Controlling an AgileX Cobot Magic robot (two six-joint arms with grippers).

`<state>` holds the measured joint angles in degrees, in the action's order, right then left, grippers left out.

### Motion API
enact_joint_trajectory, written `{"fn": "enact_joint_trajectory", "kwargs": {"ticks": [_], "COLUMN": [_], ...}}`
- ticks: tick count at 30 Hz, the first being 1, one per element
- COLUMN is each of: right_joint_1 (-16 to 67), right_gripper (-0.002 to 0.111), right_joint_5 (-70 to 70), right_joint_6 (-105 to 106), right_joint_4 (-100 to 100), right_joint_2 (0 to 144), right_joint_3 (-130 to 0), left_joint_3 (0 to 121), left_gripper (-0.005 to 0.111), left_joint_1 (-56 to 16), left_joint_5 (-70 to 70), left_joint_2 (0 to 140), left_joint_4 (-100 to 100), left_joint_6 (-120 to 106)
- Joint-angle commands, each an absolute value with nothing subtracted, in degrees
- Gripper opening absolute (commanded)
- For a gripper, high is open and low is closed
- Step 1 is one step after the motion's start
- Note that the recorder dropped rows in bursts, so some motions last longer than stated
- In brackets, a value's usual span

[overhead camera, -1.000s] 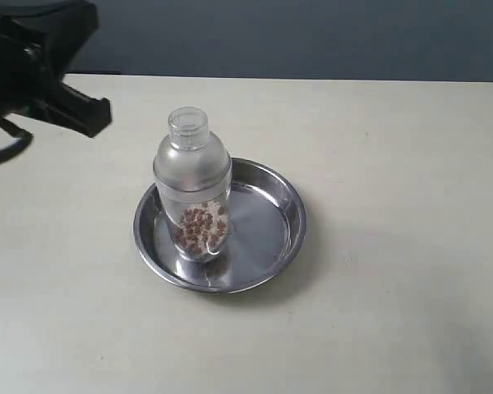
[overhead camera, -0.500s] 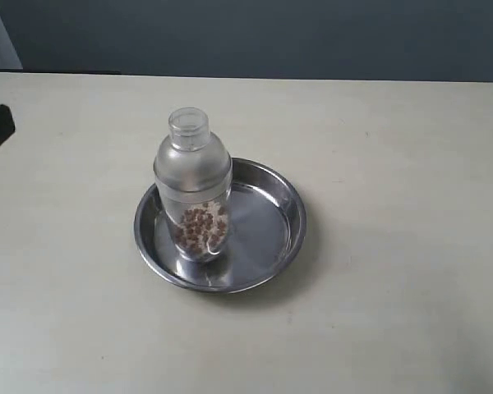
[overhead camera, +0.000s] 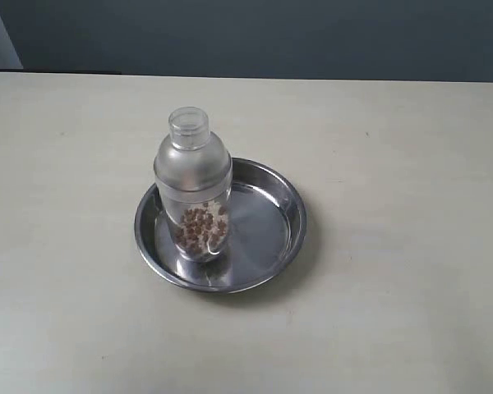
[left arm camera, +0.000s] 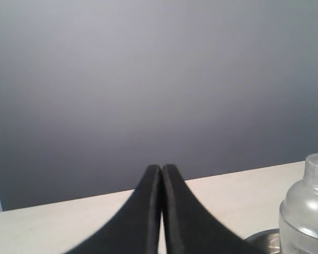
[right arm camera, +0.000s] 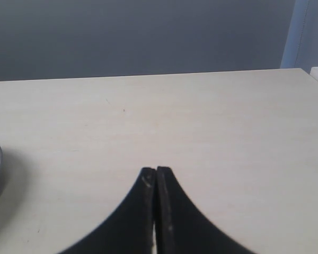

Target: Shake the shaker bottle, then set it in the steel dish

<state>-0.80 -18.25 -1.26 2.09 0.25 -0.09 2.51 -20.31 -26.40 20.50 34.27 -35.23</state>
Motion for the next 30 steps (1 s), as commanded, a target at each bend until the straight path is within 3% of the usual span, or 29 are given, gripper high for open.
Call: {"fn": "enact_joint_trajectory", "kwargs": {"ticks": [1,11,30], "right_joint_1": [-0.6,-0.6,-0.6], "right_gripper": [-0.001,-0.001,-0.001], "right_joint_5": [-17.6,-17.6,-17.6], "right_joint_6": [-1.1,-1.1,-1.1], "right_joint_4": [2.2,2.2,2.1], "right_joint_2": [0.0,0.0,0.0], "right_joint_3": [0.0,0.0,0.0], "left_joint_3": [0.0,0.0,0.0], "left_gripper": [0.001,0.001,0.001], "left_joint_1": [-11.8,-3.0,-2.3], "left_joint_5": [-17.3,13.7,14.4], "left_joint_2": [14.7,0.0,0.0], "left_joint_4": [24.2,13.8,10.6], "left_joint_6": [-23.2,-13.4,0.0]}}
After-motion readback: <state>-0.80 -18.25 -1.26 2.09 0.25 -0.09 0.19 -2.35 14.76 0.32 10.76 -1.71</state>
